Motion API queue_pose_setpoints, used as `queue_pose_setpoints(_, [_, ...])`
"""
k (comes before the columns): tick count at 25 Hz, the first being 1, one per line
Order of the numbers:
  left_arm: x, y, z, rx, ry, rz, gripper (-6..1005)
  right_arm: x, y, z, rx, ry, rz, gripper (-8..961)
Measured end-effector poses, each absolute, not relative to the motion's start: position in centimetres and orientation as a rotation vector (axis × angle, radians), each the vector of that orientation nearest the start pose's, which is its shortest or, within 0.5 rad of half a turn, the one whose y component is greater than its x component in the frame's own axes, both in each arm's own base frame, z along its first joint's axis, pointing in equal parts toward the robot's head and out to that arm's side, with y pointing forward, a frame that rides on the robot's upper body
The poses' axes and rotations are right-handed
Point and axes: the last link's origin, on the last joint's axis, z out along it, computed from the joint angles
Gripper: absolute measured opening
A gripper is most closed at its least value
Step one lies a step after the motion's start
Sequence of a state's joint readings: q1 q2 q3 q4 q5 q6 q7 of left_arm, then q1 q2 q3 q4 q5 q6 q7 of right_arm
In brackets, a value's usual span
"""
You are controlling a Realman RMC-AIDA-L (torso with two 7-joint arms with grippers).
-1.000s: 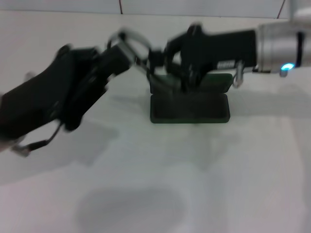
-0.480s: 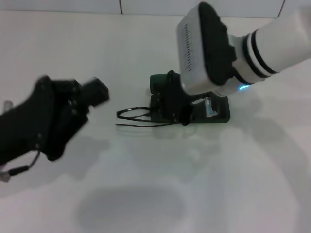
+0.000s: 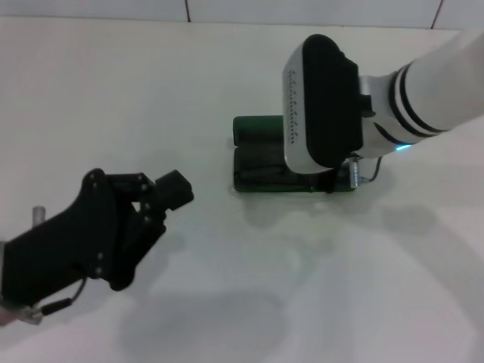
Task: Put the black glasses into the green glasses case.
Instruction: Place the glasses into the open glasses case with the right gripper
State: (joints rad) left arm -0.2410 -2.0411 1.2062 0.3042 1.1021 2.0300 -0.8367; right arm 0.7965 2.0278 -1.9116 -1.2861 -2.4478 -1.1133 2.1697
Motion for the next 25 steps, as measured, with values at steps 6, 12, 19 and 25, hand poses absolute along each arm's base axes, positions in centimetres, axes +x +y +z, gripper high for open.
queue_pose_setpoints(6, [-26.1,19.8,-0.4,-2.342,-0.253,-1.624,40,9.6,36.0,-7.9,-2.73,-0.369,-0.483,69])
queue_pose_setpoints(12, [-25.3,20.3,-1.0,-2.385,-0.247,-1.648,40,10.7,36.3,-7.9,-2.686,-0.361,-0.465,70])
queue_pose_setpoints(19, [-23.9,21.7,-1.2,-2.439,-0.3,-1.72,40,11.2,36.9,-7.8,-2.638,-0.363,-0.455,71])
queue_pose_setpoints(25, [-23.4,22.5,-1.2,-2.459,-0.341,-1.746,41,10.8,37.1,-8.2,-2.598,-0.456,-0.444,72])
